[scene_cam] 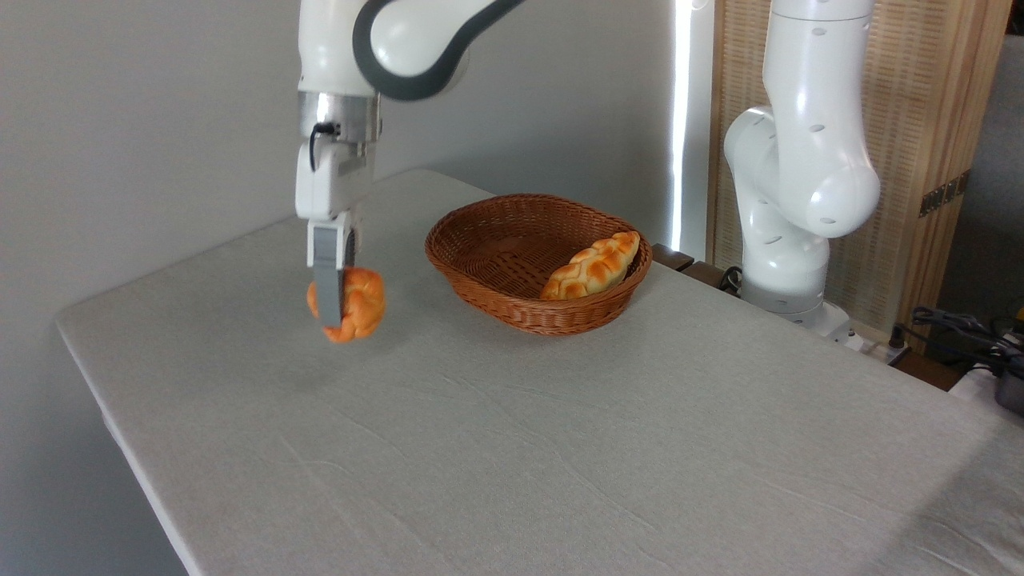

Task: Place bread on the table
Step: 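Lift the bun out of the basket and carry it beside the basket, then lower the bun onto the table and open the gripper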

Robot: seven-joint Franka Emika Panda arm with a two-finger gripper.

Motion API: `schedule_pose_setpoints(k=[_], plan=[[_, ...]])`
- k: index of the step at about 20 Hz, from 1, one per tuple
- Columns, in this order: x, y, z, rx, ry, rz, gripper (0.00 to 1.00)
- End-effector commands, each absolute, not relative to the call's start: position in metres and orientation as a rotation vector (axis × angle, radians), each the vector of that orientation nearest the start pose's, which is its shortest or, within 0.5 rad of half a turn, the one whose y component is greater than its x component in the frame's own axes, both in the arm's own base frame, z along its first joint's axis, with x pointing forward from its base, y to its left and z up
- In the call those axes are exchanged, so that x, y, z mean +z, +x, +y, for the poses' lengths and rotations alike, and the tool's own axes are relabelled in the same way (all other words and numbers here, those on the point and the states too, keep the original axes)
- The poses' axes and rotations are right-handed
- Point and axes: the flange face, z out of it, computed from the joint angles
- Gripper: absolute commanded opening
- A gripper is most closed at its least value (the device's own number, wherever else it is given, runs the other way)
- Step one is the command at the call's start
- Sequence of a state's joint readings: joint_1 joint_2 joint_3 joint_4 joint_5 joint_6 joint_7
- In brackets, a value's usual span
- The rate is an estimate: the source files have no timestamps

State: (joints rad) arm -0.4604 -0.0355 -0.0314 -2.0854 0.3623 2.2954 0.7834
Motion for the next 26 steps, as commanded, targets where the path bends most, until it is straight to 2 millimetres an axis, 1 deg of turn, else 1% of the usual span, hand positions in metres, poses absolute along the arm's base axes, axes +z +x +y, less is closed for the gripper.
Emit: schedule_pose_setpoints(k=[1,2,4,7,8,9,10,13,14,17,18,20,21,23,26], plan=[[0.464,0.512,-0.26,-0.327,-2.024,1.888,0.95],[0.459,0.513,-0.26,-0.31,-2.006,1.895,1.0],[0.45,0.515,-0.26,-0.28,-1.965,1.903,1.0],[0.442,0.513,-0.269,-0.264,-1.943,1.927,1.0],[0.435,0.51,-0.27,-0.237,-1.947,1.933,1.0],[0.42,0.494,-0.284,-0.2,-1.924,1.978,1.0],[0.409,0.484,-0.29,-0.171,-1.909,2.005,1.0],[0.41,0.483,-0.292,-0.175,-1.903,2.01,1.0],[0.412,0.484,-0.289,-0.178,-1.908,2.002,1.0],[0.412,0.483,-0.29,-0.182,-1.92,1.993,1.0],[0.415,0.484,-0.29,-0.189,-1.926,1.986,1.0],[0.427,0.484,-0.289,-0.221,-1.945,1.968,1.0],[0.429,0.483,-0.29,-0.228,-1.965,1.956,1.0],[0.432,0.477,-0.299,-0.272,-2.128,1.891,1.0],[0.437,0.477,-0.302,-0.313,-2.334,1.826,1.0]])
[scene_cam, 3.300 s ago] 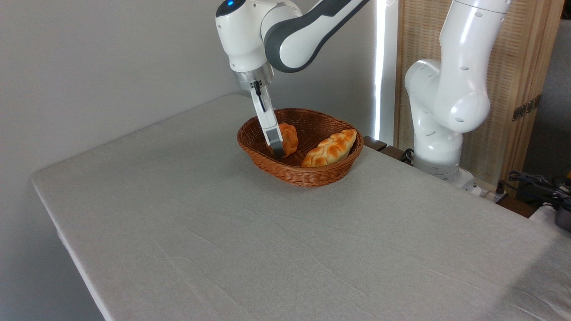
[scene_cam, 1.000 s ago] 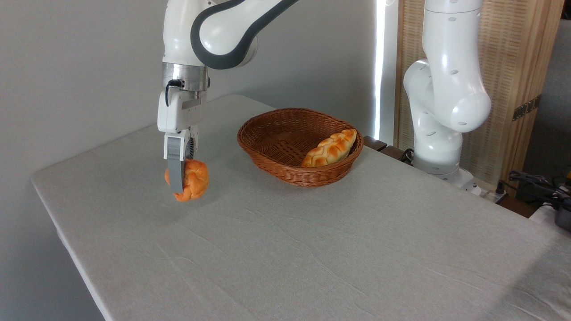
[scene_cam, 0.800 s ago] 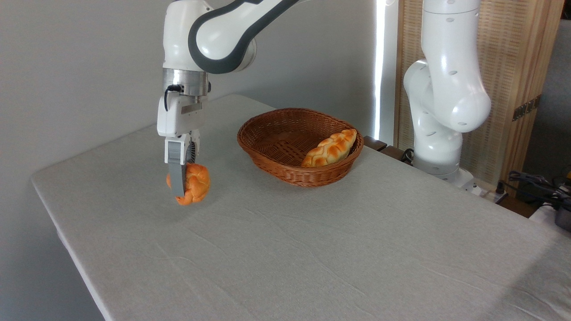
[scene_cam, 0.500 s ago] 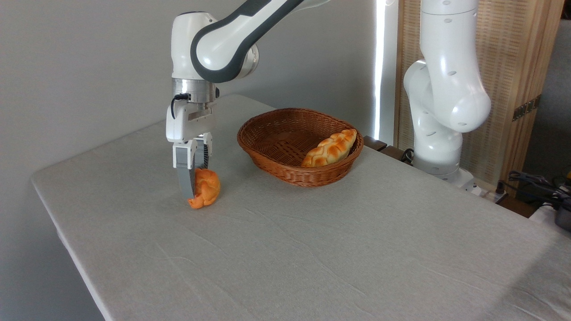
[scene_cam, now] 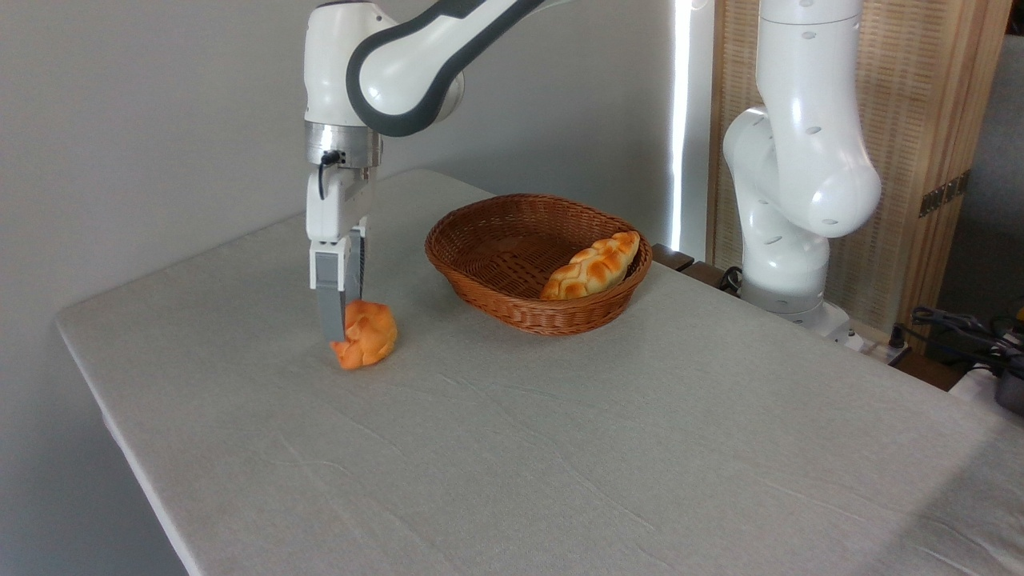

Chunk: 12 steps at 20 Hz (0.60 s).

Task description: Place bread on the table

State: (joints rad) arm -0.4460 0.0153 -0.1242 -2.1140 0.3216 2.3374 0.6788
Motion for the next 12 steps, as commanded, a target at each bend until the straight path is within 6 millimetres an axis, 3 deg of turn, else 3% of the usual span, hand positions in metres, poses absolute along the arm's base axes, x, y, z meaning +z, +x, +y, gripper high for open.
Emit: schedule_pose_setpoints(k=[1,3,6,9,12], plan=[[0.445,0.479,-0.304,-0.343,-2.416,1.804,1.0],[0.46,0.484,-0.304,-0.366,-2.568,1.756,1.0],[0.502,0.503,-0.276,-0.255,-2.727,1.673,1.0],[0.541,0.522,-0.228,-0.233,-2.866,1.54,1.0],[0.578,0.527,-0.177,-0.237,-2.924,1.44,1.0]])
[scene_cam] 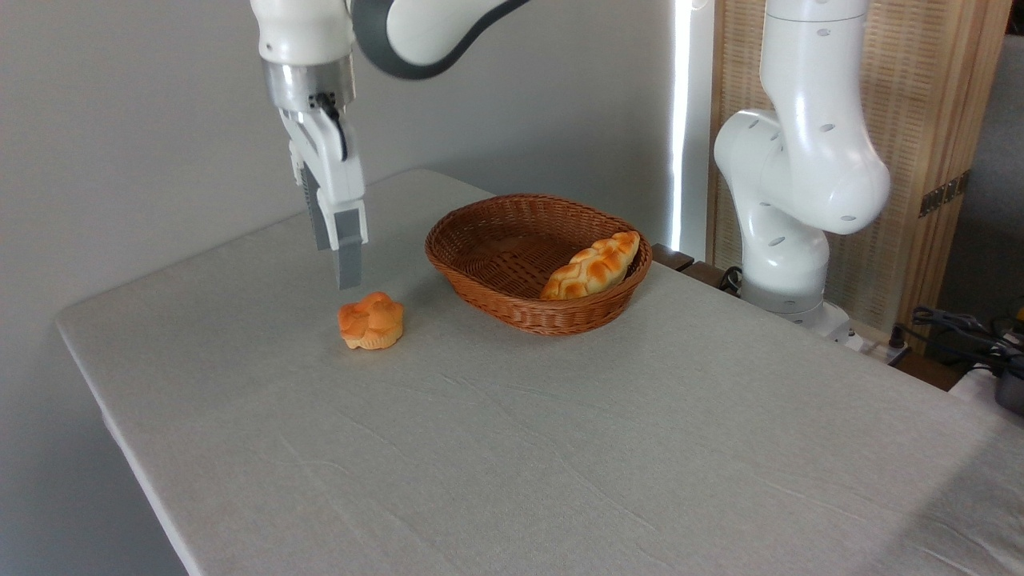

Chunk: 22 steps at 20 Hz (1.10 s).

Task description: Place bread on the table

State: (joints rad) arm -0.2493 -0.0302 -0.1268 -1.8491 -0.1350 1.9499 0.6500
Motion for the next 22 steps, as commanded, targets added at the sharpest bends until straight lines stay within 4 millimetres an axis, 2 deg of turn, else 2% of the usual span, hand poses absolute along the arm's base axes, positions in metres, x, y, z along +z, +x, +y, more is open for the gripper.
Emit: schedule_pose_setpoints(k=[1,3,5,9,13,16,22], plan=[[0.59,0.528,-0.163,-0.261,-2.929,1.403,1.0],[0.612,0.536,-0.133,-0.312,-2.955,1.312,1.0],[0.628,0.541,-0.116,-0.263,-2.982,1.286,1.0],[0.635,0.553,-0.1,-0.136,-3.025,1.265,1.0],[0.639,0.552,-0.076,-0.064,-3.022,1.202,1.0],[0.638,0.553,-0.077,-0.06,-3.017,1.204,1.0],[0.629,0.556,-0.092,-0.041,-2.959,1.237,1.0]])
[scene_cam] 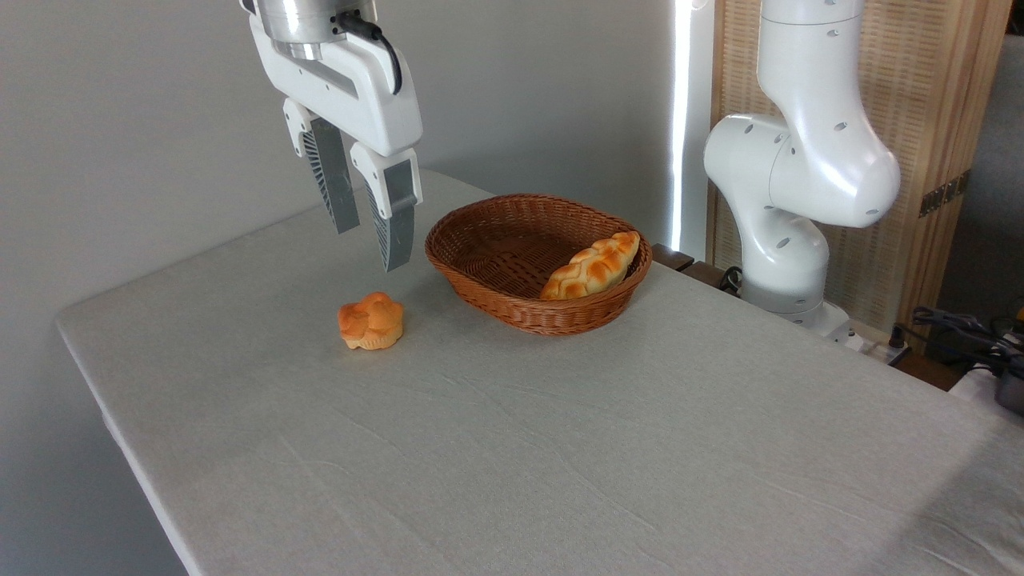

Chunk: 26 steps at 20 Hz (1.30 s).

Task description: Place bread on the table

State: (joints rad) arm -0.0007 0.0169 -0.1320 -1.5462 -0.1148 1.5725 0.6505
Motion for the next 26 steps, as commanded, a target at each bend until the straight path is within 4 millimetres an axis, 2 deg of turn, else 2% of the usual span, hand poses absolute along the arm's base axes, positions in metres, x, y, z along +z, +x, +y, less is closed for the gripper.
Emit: schedule_pose_setpoints(k=[1,2,4,8,13,18,21,23,26], plan=[[0.628,0.557,-0.094,-0.053,-2.923,1.237,1.0],[0.626,0.558,-0.101,-0.057,-2.902,1.251,1.0],[0.624,0.559,-0.096,-0.058,-2.912,1.237,1.0],[0.621,0.562,-0.101,-0.105,-2.926,1.245,1.0],[0.622,0.566,-0.088,-0.148,-2.938,1.203,1.0],[0.615,0.553,-0.084,-0.165,-2.993,1.191,1.0],[0.617,0.552,-0.079,-0.164,-2.997,1.183,1.0],[0.618,0.553,-0.064,-0.167,-3.013,1.144,1.0],[0.617,0.553,-0.064,-0.16,-3.018,1.138,1.0]])
